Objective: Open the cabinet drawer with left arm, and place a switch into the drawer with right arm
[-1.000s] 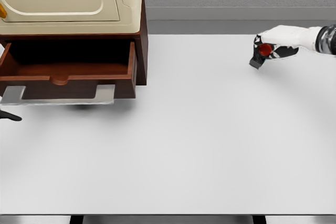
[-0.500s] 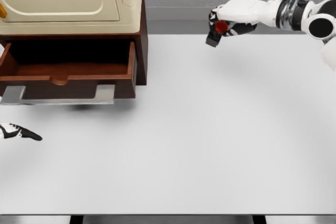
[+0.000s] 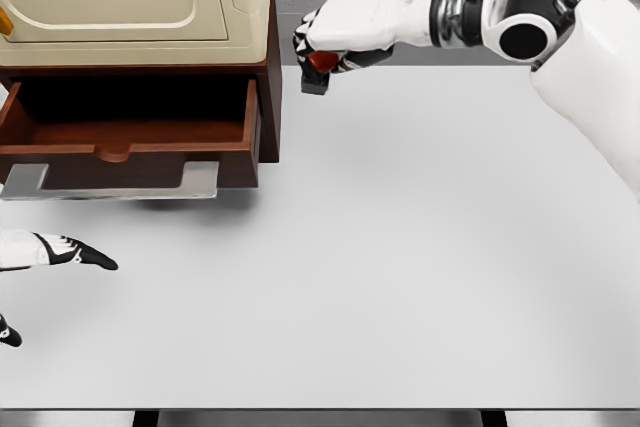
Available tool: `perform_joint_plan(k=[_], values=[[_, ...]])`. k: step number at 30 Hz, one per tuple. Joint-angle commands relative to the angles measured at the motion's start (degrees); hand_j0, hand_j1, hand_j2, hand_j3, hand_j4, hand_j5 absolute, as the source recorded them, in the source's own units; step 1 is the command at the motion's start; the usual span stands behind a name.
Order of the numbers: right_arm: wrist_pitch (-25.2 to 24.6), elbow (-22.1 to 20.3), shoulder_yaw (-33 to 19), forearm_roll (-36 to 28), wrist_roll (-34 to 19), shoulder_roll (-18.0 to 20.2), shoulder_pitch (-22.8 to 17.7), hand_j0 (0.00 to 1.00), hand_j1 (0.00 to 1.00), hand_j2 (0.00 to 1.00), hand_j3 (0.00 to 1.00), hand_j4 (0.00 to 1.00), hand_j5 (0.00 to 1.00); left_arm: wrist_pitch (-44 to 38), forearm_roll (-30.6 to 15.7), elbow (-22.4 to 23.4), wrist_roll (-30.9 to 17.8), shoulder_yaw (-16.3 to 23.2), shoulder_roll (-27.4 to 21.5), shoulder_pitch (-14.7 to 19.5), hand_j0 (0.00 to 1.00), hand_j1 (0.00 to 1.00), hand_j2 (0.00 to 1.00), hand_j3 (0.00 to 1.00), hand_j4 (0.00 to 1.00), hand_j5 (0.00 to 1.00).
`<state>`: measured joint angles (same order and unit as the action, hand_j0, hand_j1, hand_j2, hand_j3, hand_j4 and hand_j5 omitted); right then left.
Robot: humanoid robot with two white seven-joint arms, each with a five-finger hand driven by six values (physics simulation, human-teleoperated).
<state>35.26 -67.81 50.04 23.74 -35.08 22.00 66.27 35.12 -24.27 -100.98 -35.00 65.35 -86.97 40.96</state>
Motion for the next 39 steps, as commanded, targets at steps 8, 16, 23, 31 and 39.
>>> perform_joint_plan(k=[8, 16, 23, 31, 39], values=[[-0.26, -5.05, 4.37, -4.14, 0.08, -1.43, 1.93, 0.29, 0.29, 0.29, 0.29, 0.29, 0.29, -0.12, -0.25, -0.01, 0.0, -0.05, 0.92, -0.09, 1.0, 1.0, 1.0, 1.0, 1.0, 1.0], [-0.26, -6.28, 4.46, -4.14, 0.08, -3.98, 4.92, 0.31, 0.31, 0.31, 0.31, 0.31, 0.31, -0.12, 0.8, -0.01, 0.0, -0.05, 1.1, -0.18, 1.0, 1.0, 1.0, 1.0, 1.0, 1.0], [-0.26, -6.19, 4.02, -4.14, 0.08, -5.03, 6.33, 0.31, 0.31, 0.31, 0.31, 0.31, 0.31, -0.12, 0.98, -0.01, 0.0, -0.05, 1.1, -0.36, 1.0, 1.0, 1.0, 1.0, 1.0, 1.0], [-0.26, -4.61, 5.86, -4.05, 0.08, -11.45, 8.35, 0.31, 0.31, 0.31, 0.31, 0.31, 0.31, -0.12, 1.68, -0.01, 0.0, -0.05, 1.36, -0.36, 1.0, 1.0, 1.0, 1.0, 1.0, 1.0], [-0.26, 5.76, 7.62, -3.7, 0.08, -16.81, 10.46, 0.31, 0.31, 0.31, 0.31, 0.31, 0.31, -0.12, 1.86, -0.01, 0.0, -0.05, 2.59, -0.44, 1.0, 1.0, 1.0, 1.0, 1.0, 1.0]])
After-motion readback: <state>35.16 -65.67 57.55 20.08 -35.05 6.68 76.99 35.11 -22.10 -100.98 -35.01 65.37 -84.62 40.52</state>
